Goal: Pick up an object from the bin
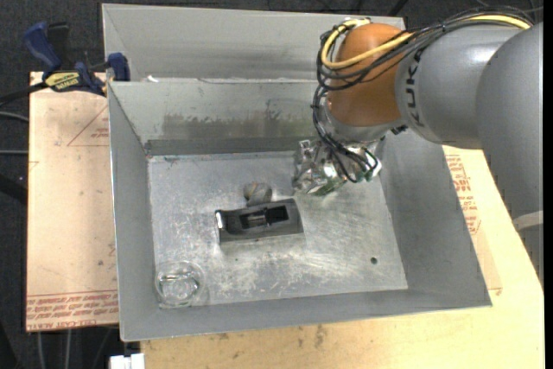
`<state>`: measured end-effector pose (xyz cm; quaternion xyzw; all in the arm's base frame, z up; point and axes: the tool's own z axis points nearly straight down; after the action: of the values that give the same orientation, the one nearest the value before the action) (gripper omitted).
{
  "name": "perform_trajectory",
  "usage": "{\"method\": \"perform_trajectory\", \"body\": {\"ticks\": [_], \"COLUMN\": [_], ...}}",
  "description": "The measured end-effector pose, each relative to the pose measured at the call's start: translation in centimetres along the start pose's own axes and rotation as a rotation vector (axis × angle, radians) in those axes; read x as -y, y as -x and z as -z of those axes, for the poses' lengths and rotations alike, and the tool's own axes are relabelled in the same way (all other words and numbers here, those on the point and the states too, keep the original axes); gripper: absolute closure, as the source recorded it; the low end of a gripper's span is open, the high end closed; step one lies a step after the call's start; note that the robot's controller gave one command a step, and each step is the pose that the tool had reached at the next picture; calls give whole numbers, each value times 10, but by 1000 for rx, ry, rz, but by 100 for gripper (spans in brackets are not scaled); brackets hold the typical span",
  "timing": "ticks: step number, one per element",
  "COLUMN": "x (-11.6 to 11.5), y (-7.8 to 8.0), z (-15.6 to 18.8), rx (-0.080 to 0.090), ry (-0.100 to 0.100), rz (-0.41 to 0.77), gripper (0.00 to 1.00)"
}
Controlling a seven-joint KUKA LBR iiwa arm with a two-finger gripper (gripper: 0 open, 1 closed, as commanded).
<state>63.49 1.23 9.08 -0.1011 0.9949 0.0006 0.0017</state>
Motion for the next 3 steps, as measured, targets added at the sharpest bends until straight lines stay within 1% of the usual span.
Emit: {"method": "perform_trajectory", "body": {"ticks": [1,2,3], "x": [6,-4,-12], "y": [-1,-21,-20], "z": [6,57,90], "rx": [0,-9,4], "ry": [0,1,-1], "rz": [-1,29,-101], "gripper": [100,100,100]}}
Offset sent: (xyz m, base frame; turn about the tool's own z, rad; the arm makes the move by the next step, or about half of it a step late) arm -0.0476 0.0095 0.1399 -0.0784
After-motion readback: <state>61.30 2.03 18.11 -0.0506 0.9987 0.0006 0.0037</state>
